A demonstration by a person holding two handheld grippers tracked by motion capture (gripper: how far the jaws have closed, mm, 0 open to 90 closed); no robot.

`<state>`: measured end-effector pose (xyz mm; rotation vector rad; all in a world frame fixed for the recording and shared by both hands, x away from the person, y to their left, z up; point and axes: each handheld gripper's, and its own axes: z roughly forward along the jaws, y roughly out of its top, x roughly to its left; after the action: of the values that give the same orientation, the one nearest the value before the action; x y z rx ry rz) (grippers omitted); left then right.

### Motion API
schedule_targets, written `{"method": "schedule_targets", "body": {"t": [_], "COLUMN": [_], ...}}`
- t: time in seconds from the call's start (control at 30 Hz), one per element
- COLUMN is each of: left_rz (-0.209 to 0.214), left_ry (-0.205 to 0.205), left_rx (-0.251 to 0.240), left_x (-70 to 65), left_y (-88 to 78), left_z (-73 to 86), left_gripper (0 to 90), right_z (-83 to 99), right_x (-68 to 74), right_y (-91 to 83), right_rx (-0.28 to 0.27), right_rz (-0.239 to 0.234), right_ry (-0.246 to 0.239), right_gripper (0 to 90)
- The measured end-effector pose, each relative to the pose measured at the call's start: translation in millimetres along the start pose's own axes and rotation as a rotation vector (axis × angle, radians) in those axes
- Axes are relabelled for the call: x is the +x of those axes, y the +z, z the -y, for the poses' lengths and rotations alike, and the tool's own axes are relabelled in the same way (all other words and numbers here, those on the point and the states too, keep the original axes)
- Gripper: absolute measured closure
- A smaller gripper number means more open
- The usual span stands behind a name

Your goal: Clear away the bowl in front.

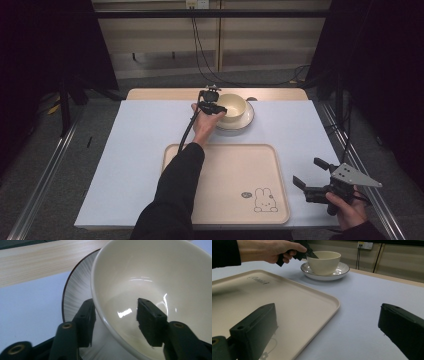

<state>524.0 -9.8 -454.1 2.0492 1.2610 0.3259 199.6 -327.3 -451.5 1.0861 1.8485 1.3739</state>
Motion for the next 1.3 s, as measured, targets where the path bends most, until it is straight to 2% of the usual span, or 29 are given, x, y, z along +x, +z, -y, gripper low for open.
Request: {"method": "schedule_targets", "body": {"t": [0.17,0.23,0.3,0.33,0.4,0.47,0.5,0.6,0.67,0.8,0.9,0.93,1.0,1.03,1.17,1.2,1.3], "left_rz": [0.020,0.022,0.026,0.033,0.026,0.026,0.019,0.008,-0.003,-0.006,0.013,0.020,0.027,0.032,0.047,0.056,0.061], "left_ry": [-0.034,-0.053,-0.052,-0.074,-0.071,-0.085,-0.098,-0.092,-0.105,-0.112,-0.132,-0.152,-0.154,-0.169,-0.186,-0.198,-0.204], "left_rx": [0.010,0.011,0.023,0.015,0.017,0.011,0.016,0.011,0.008,0.012,-0.001,0.002,0.012,0.011,0.012,0.025,0.014], "left_x": [2.5,4.0,5.3,5.0,4.8,4.0,4.5,4.2,3.7,3.8,5.0,6.6,7.5,7.9,8.7,10.3,10.6], "left_y": [1.9,3.1,2.6,3.1,2.8,3.1,2.4,2.0,1.6,1.4,2.1,1.6,0.9,0.7,-0.1,-1.8,-2.9], "left_z": [0.1,0.6,0.7,0.9,0.6,0.6,0.1,0.1,-0.5,-1.2,-0.7,-0.4,-0.6,-0.6,-0.8,-0.9,-1.3], "left_gripper": [56.0,64.6,69.8,71.3,72.3,73.4,74.7,78.6,81.7,83.1,83.1,83.1,83.1,83.2,83.5,83.6,83.7], "right_z": [-0.1,-0.1,0.0,0.0,0.0,-0.1,0.0,-0.1,0.3,0.3,0.2,0.2,0.1,0.1,-0.1,0.0,-0.1], "right_x": [-0.3,0.0,0.0,0.1,0.1,0.0,0.1,0.1,0.2,-0.3,-0.1,-0.1,-0.1,0.1,-0.8,-0.8,-0.5], "right_y": [-0.3,0.1,0.2,0.2,0.2,0.1,0.1,-0.1,0.3,0.5,0.6,0.5,0.3,0.3,-0.4,-0.4,-0.2], "right_rx": [0.000,-0.002,-0.001,-0.001,-0.001,-0.002,0.000,0.002,0.006,0.006,0.006,0.005,0.003,0.002,-0.005,-0.005,-0.005], "right_rz": [-0.001,0.000,0.000,-0.002,-0.002,-0.002,-0.002,-0.002,0.004,0.003,0.000,0.002,0.001,-0.002,0.000,0.000,0.000], "right_ry": [-0.002,0.001,-0.001,0.000,0.000,0.000,0.002,0.003,-0.004,-0.008,-0.004,-0.001,0.000,-0.001,-0.009,-0.010,-0.008], "right_gripper": [1.7,1.7,1.7,1.7,1.7,1.7,1.7,1.7,2.0,2.0,2.0,2.0,2.1,2.1,2.0,2.0,2.0]}}
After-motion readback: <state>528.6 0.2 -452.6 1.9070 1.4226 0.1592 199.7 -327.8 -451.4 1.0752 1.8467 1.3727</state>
